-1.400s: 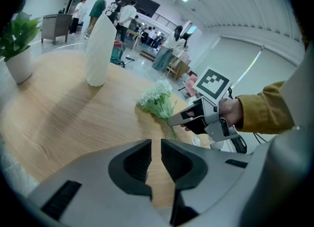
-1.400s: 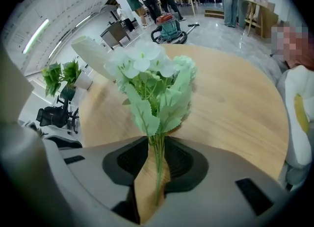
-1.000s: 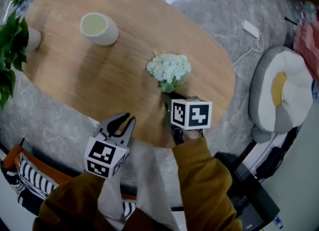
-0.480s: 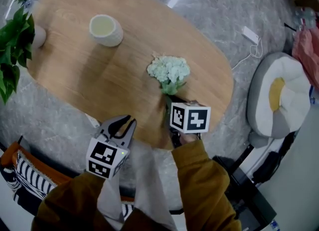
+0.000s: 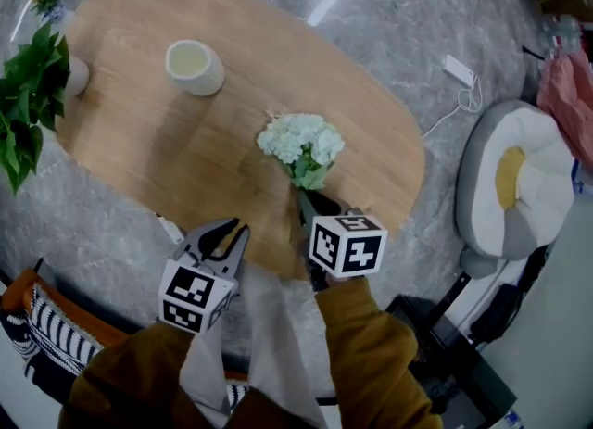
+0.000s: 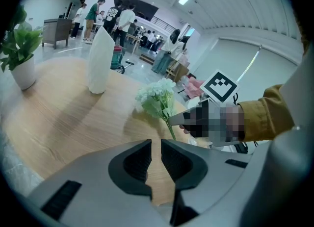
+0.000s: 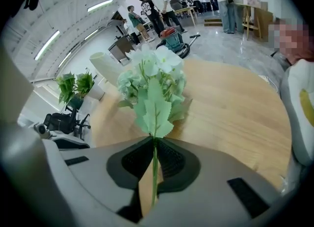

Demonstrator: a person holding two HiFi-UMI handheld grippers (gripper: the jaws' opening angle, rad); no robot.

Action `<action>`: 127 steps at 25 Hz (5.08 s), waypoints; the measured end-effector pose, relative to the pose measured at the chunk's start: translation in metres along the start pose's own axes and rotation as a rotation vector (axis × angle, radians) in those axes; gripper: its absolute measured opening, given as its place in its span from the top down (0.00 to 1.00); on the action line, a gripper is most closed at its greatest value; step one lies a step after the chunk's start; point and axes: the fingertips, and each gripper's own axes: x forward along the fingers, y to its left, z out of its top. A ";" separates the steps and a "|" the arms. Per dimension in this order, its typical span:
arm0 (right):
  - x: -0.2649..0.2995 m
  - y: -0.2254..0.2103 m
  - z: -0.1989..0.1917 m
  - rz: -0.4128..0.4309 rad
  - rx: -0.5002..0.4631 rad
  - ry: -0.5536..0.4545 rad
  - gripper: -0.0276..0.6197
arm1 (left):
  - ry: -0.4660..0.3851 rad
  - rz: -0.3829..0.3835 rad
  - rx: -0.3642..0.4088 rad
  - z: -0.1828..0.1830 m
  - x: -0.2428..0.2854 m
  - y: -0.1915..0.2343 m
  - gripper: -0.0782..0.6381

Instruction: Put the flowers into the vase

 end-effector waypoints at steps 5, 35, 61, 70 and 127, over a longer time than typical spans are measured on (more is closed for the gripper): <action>-0.010 0.007 0.009 0.009 -0.005 -0.046 0.91 | -0.017 -0.004 0.011 0.010 -0.002 -0.007 0.80; -0.122 0.090 0.163 0.140 -0.210 -0.496 0.92 | -0.190 0.013 -0.042 0.112 -0.058 -0.024 0.80; -0.174 0.217 0.274 0.152 -0.510 -0.974 0.92 | -0.394 0.115 -0.157 0.166 -0.090 0.035 0.80; -0.157 0.229 0.273 0.147 -0.563 -1.106 0.92 | -0.485 0.256 0.117 0.173 -0.095 0.066 0.84; -0.018 0.217 0.227 0.212 -0.657 -0.953 0.82 | -0.521 0.231 0.081 0.191 -0.040 0.131 0.88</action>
